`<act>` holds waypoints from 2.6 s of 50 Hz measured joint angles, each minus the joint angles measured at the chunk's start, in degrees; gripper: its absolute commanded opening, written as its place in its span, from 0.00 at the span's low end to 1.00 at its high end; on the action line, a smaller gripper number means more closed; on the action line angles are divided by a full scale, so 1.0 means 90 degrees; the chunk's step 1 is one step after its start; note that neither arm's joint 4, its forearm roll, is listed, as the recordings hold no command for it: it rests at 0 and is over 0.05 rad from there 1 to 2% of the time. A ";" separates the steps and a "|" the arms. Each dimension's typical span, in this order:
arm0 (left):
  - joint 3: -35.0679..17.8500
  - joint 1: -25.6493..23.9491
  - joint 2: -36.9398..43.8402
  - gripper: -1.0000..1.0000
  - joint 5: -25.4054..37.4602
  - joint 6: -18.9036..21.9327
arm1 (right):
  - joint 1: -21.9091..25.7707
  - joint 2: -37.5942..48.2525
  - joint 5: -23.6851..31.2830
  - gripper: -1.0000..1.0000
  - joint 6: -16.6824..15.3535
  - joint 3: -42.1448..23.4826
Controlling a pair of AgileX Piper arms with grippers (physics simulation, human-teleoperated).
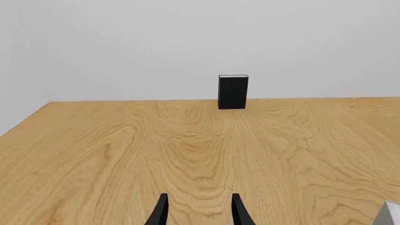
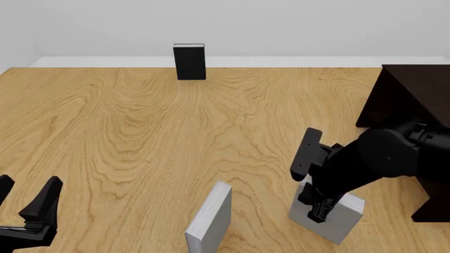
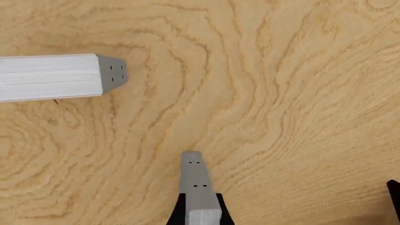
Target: Pick up the book on the right and place it on the cabinet shelf.
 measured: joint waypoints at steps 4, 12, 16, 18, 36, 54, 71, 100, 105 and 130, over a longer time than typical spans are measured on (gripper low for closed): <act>0.0000 0.0003 0.0018 1.00 -0.0017 -0.0007 | -0.0002 -0.0024 0.0049 0.00 -0.0092 0.0000; 0.0000 0.0011 0.0066 1.00 -0.0064 -0.0027 | -0.0096 -0.0067 0.0159 0.00 -0.0236 -0.0064; 0.0000 0.0015 0.0096 1.00 -0.0093 -0.0037 | -0.0145 -0.0109 0.0257 0.00 -0.0314 -0.0121; 0.0000 0.0016 0.0108 1.00 -0.0104 -0.0041 | -0.0173 -0.0137 0.0320 0.00 -0.0356 -0.0161; 0.0000 0.0006 0.0085 1.00 -0.0087 -0.0055 | -0.0459 -0.0581 0.0865 0.00 -0.0832 -0.0642; 0.0000 -0.0002 -0.0004 1.00 -0.0012 -0.0032 | -0.1016 -0.1191 0.0409 0.00 -0.1853 -0.0738; 0.0000 0.0000 0.0052 1.00 -0.0077 -0.0011 | -0.1267 -0.1674 -0.0947 0.00 -0.2763 -0.0164; -0.0001 0.0001 -0.0072 1.00 0.0037 -0.0003 | -0.2104 -0.1852 -0.4847 0.00 -0.4940 0.2273; -0.0001 0.0003 -0.0082 1.00 0.0046 -0.0001 | -0.2241 -0.1693 -0.5690 0.00 -0.5303 0.2621; 0.0000 0.0017 0.0021 1.00 -0.0055 -0.0004 | -0.2415 -0.0977 -0.8412 0.00 -0.6366 0.3399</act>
